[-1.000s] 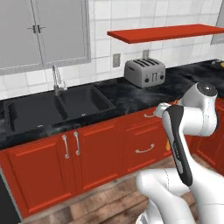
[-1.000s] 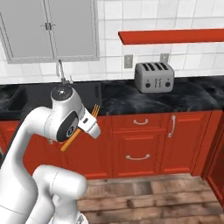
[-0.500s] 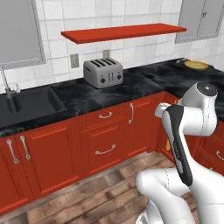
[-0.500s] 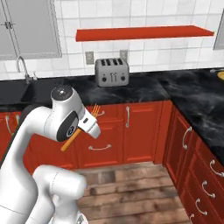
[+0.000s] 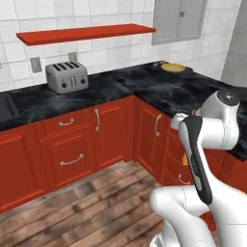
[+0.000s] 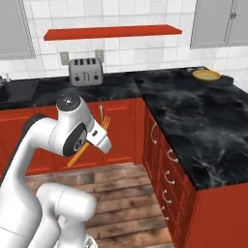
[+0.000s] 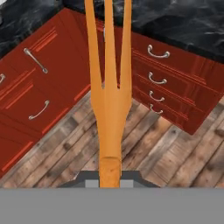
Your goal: Take the fork and place it on the left side of the plate. Then take the spoon and place it on the right side of the plate. Make sure they're directly next to the plate.
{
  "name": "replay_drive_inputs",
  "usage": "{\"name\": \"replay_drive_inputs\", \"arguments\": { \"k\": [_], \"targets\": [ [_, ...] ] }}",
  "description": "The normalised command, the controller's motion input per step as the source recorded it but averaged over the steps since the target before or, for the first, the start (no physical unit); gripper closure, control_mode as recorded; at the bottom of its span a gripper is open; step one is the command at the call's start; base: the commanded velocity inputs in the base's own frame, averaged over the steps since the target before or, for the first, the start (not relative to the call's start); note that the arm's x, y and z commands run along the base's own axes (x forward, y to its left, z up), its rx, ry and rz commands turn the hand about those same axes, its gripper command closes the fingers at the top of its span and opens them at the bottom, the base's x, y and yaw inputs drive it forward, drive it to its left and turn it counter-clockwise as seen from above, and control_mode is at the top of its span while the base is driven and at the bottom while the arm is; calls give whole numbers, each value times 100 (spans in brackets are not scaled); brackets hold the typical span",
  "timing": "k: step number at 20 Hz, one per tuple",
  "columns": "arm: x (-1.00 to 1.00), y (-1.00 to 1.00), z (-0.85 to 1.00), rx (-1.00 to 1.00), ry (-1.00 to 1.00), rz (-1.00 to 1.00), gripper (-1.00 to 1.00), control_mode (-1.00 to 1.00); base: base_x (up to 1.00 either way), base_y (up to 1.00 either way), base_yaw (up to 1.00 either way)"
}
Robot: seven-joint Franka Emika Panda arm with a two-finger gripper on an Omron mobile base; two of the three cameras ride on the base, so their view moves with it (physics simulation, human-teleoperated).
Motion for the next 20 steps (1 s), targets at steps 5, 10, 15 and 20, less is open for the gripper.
{"name": "replay_drive_inputs", "arguments": {
  "k": [5,10,15,20],
  "targets": [
    [0,0,0,0,0,0,100,100,-59,-100,-15],
    [0,0,0,0,0,0,100,100,-29,-100,-13],
    [0,0,0,0,0,0,100,100,-7,-100,-10],
    [0,0,0,0,0,0,100,100,0,-100,-6]
  ]
}}
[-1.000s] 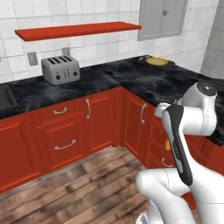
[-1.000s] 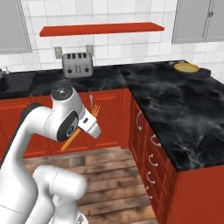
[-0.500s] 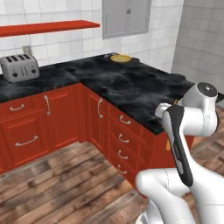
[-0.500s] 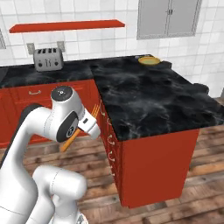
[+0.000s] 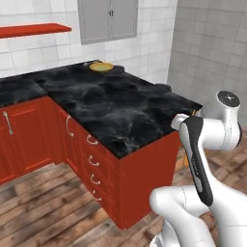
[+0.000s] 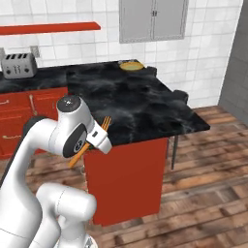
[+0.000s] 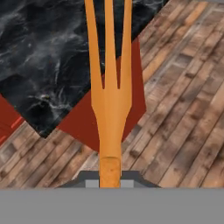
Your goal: Take the fork and place it on the left side of the plate. Then take the spoon and place it on the right side of the plate. Make sure they're directly next to the plate.
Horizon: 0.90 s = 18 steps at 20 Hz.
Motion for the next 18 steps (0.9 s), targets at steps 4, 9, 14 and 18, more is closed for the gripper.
{"name": "replay_drive_inputs", "arguments": {
  "k": [4,9,14,18],
  "targets": [
    [0,0,0,0,0,0,100,100,4,-100,-1],
    [0,0,0,0,0,0,100,100,18,-100,0],
    [0,0,0,0,0,0,100,100,37,-99,0],
    [0,0,0,0,0,0,100,100,51,-95,3]
  ]
}}
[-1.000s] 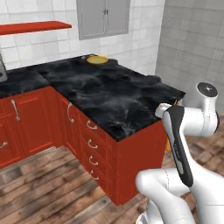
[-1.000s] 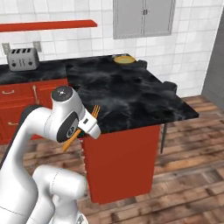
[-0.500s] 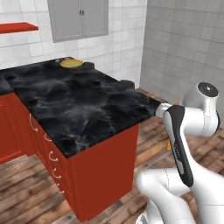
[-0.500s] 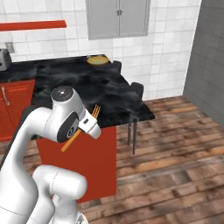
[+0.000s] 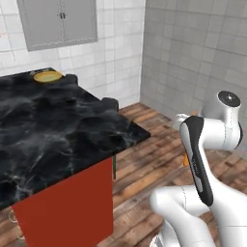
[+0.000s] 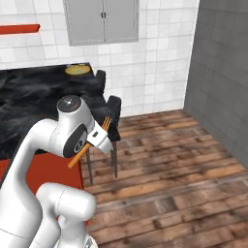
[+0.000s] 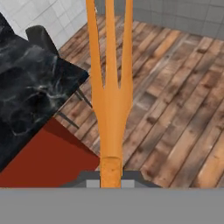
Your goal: Take the fork and place it on the left side of the plate. Then take the spoon and place it on the right side of the plate. Make sure they're directly next to the plate.
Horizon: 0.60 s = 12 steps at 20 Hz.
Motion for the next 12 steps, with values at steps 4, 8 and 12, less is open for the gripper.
{"name": "replay_drive_inputs", "arguments": {
  "k": [4,8,12],
  "targets": [
    [0,0,0,0,0,0,100,100,53,-90,8],
    [0,0,0,0,0,0,100,100,59,-78,16],
    [0,0,0,0,0,0,100,100,66,-69,22]
  ]
}}
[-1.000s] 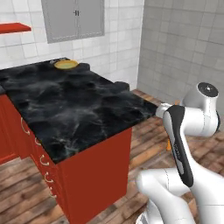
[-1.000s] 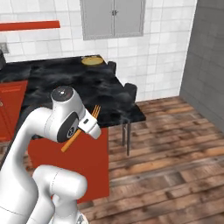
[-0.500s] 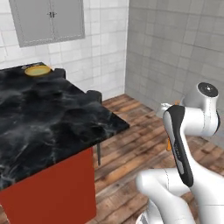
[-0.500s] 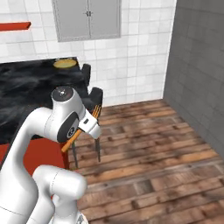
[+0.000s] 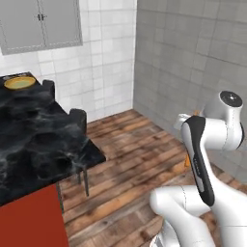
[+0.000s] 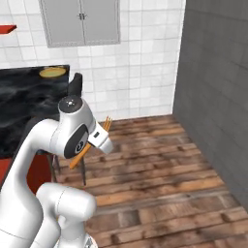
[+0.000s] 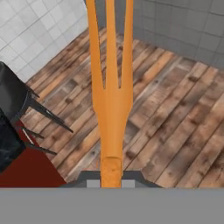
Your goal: Take the fork and place it on the left side of the plate. Then take the spoon and place it on the right side of the plate. Make sure they're directly next to the plate.
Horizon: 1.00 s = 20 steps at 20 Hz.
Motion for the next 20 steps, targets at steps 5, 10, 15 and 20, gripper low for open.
{"name": "replay_drive_inputs", "arguments": {
  "k": [5,10,15,20],
  "targets": [
    [0,0,0,0,0,0,100,100,72,-62,25],
    [0,0,0,0,0,0,100,100,80,-50,29],
    [0,0,0,0,0,0,100,100,86,-35,34],
    [0,0,0,0,0,0,100,100,98,-25,39]
  ]
}}
